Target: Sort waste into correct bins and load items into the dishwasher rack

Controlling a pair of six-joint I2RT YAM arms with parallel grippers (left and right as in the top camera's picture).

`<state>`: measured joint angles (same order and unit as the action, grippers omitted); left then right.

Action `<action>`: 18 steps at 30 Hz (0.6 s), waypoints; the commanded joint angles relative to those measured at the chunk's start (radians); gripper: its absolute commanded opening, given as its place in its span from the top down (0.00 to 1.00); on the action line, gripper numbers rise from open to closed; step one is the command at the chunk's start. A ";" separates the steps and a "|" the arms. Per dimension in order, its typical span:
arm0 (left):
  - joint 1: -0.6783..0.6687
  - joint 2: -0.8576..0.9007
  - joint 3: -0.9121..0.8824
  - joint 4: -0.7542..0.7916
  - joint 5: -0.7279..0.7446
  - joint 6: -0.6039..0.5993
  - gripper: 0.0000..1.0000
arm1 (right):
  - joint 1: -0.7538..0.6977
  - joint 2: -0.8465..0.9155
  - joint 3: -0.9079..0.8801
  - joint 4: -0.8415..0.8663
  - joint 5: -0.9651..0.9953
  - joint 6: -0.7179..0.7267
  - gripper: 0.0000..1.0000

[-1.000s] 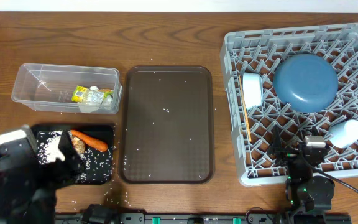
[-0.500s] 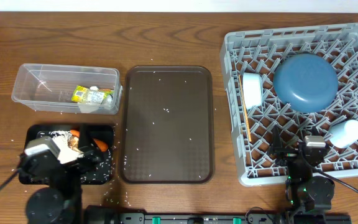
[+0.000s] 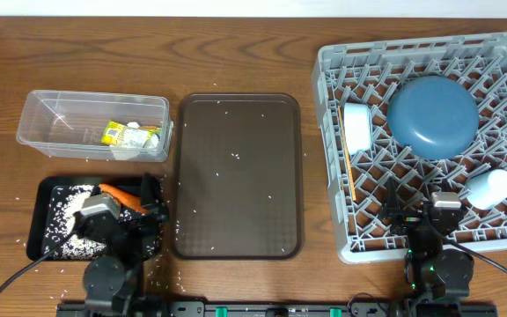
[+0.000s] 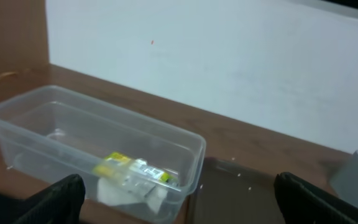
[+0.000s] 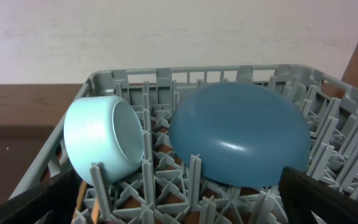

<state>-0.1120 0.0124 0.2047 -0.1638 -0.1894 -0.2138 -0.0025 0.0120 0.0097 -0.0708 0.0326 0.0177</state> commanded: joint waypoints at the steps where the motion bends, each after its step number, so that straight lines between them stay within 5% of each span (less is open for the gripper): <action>1: 0.006 -0.011 -0.074 0.081 0.043 -0.009 0.02 | -0.008 -0.005 -0.004 -0.001 -0.008 0.011 0.01; 8: 0.006 -0.011 -0.199 0.206 0.051 -0.009 0.02 | -0.008 -0.005 -0.004 -0.001 -0.008 0.011 0.01; 18: 0.006 -0.011 -0.201 0.154 0.050 -0.009 0.02 | -0.008 -0.005 -0.004 -0.001 -0.007 0.011 0.01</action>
<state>-0.1120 0.0101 0.0097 0.0158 -0.1425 -0.2138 -0.0025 0.0120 0.0097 -0.0708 0.0326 0.0177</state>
